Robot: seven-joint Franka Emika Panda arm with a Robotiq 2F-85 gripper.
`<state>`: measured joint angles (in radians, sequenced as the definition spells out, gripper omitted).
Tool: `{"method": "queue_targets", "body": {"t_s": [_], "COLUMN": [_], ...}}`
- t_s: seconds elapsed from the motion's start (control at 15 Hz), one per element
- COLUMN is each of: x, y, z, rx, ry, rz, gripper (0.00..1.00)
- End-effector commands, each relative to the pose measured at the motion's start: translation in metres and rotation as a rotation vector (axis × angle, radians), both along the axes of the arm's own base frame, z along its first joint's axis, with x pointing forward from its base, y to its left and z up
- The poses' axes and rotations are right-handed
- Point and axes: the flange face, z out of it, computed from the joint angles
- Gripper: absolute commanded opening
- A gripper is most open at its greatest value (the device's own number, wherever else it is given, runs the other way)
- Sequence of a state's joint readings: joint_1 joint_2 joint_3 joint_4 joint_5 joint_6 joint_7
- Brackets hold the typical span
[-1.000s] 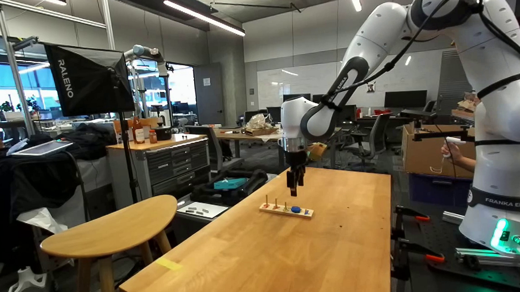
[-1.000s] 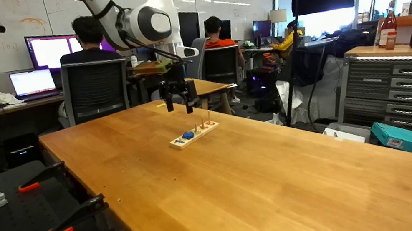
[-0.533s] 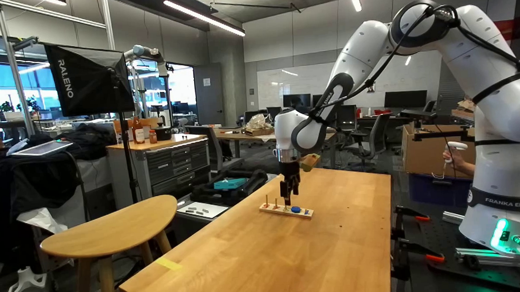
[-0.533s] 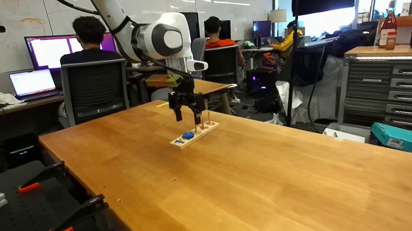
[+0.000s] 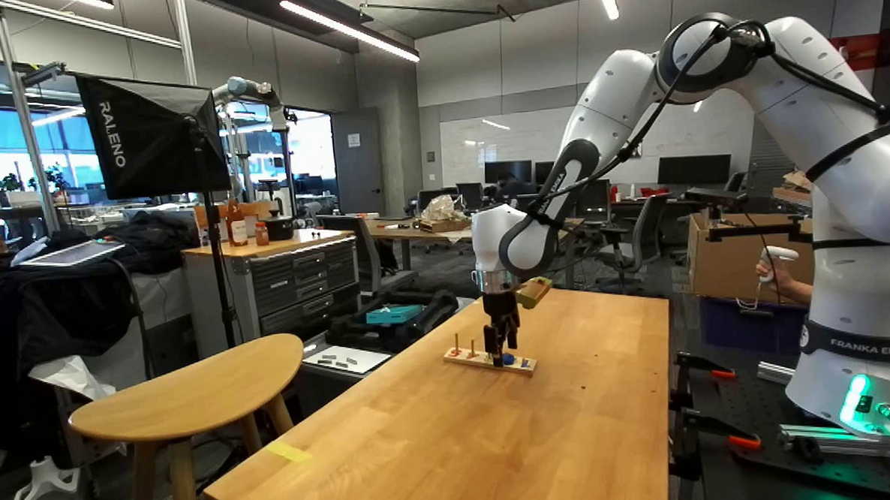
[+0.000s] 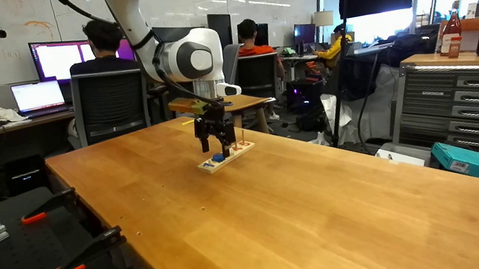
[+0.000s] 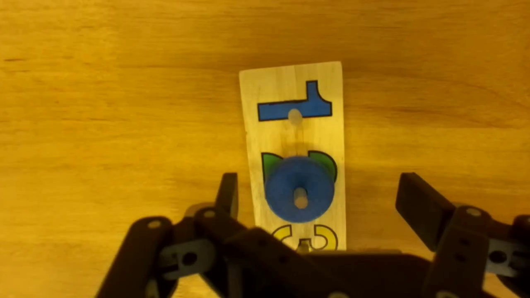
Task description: Remove the blue object on the second spike of the abacus and place it on the table
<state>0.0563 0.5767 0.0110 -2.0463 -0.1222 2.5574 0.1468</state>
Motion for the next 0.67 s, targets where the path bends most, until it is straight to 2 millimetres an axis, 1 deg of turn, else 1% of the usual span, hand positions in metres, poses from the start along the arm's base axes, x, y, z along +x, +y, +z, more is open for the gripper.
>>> {"method": "queue_targets", "body": {"t_s": [0.0, 0.07, 0.13, 0.2, 0.33, 0.4, 0.6], "x": [0.0062, 0.006, 0.0062, 0.0062, 0.0073, 0.008, 0.0078], "y": [0.0033, 0.0041, 0.0047, 0.0051, 0.0054, 0.0059, 0.0056], "z": [-0.0092, -0.0101, -0.0106, -0.0105, -0.0065, -0.004, -0.0023], "rx": [0.009, 0.009, 0.01, 0.01, 0.01, 0.01, 0.012], "ry": [-0.026, -0.03, -0.033, -0.034, -0.042, -0.045, -0.043], "rz": [-0.007, -0.006, -0.005, -0.005, -0.003, -0.003, -0.004], "gripper": [0.68, 0.57, 0.5, 0.41, 0.29, 0.27, 0.27]}}
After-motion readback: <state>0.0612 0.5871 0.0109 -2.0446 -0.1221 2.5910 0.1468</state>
